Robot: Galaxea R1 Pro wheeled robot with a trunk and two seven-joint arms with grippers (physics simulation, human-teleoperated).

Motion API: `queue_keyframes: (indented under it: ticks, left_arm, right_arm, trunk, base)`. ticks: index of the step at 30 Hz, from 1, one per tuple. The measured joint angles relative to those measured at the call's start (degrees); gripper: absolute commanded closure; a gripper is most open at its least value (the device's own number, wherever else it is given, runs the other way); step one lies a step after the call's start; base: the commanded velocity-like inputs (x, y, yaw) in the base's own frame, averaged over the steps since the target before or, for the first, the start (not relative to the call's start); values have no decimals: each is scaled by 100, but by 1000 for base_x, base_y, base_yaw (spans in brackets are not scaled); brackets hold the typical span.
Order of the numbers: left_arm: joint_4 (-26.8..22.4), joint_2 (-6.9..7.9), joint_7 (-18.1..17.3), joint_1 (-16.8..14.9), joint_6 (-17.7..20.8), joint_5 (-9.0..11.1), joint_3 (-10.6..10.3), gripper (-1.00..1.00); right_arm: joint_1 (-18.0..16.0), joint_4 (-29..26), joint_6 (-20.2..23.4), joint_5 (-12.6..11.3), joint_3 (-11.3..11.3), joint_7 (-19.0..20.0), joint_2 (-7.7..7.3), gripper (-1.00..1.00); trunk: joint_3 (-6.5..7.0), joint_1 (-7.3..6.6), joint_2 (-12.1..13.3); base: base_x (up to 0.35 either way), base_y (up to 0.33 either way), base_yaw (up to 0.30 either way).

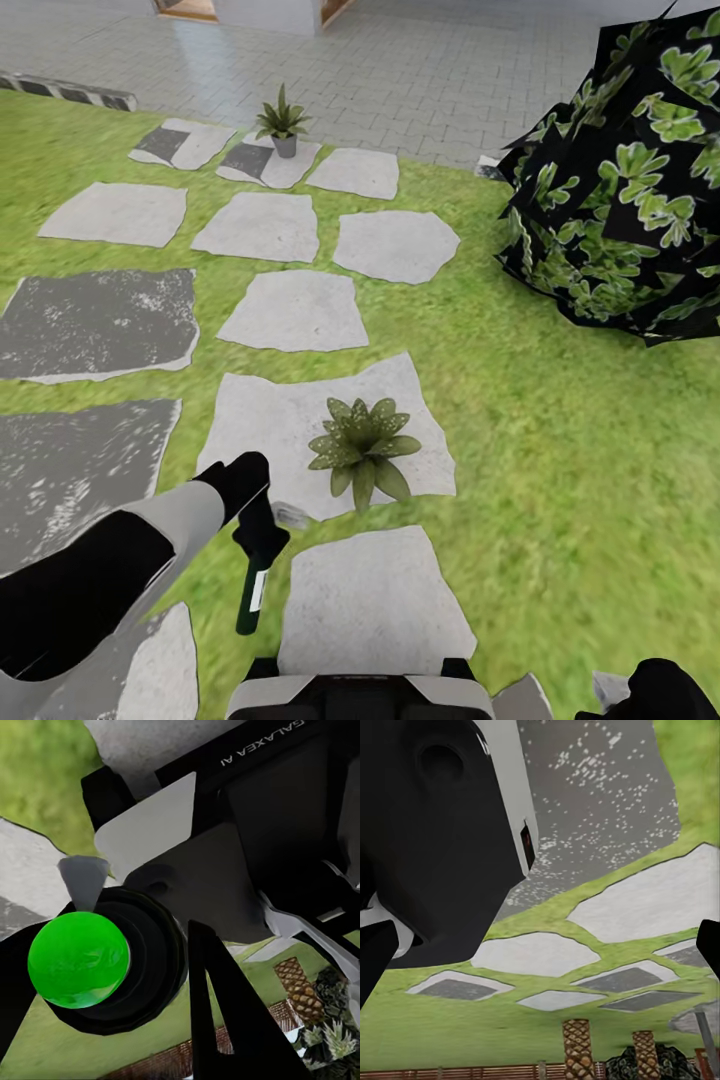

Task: Pick up the pesticide atomizer in the garden and spray insectifuge to fully cover both potted plants in the garden.

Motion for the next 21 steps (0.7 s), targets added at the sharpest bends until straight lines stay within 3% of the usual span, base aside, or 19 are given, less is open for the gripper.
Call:
queue_keyframes:
  ticks: [6, 21]
  left_arm:
    - [-13, 117, -2, -21, 2, -3, -36, 100]
    - [-21, 123, -9, 54, -16, 30, -27, 100]
  right_arm:
    - [0, 0, 0, 0, -8, 15, -6, -100]
    - [0, -11, 0, 0, 16, 24, -8, -100]
  trunk:
    - [-1, 0, 0]
    - [-1, 0, 0]
  base:
    - [0, 0, 2]
    - [0, 0, 0]
